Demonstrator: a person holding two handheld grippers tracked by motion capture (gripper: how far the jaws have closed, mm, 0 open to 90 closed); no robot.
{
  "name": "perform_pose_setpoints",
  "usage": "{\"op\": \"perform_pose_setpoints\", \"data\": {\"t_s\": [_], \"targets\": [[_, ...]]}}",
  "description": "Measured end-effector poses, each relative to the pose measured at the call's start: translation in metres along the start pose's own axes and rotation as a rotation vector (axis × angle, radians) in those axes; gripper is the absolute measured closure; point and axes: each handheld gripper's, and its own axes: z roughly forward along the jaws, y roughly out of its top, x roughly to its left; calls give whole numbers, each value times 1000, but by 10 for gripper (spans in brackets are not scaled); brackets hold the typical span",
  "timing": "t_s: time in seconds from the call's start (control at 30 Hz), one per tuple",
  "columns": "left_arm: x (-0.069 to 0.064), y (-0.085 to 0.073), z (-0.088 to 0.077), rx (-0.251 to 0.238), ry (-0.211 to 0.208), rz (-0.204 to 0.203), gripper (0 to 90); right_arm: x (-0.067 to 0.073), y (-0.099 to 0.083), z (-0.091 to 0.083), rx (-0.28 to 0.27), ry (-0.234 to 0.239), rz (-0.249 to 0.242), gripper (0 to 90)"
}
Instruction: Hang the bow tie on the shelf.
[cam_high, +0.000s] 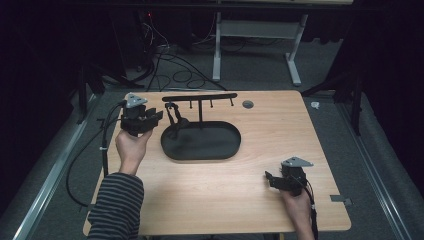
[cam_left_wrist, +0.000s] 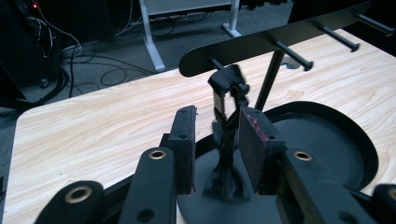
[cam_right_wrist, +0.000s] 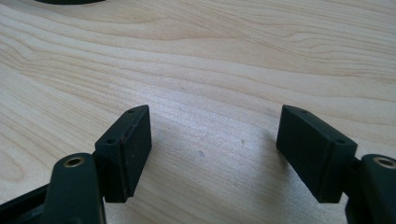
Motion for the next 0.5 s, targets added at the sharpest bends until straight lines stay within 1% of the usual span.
{"op": "perform_pose_setpoints", "data": {"t_s": [0.13,0.27,0.4,0.5], "targets": [[0,1,-8,-16,-11,-11,648,0,0,0,0,0,-1,278],[0,0,-17,-21,-14,-8,622,0,0,0,-1,0,2,277],[-1,-4,-24,-31,-22,-12,602,0,0,0,-1,0,1,277],[2,-9,-28,-38,-24,-27,599,0,0,0,1,0,1,278]]}}
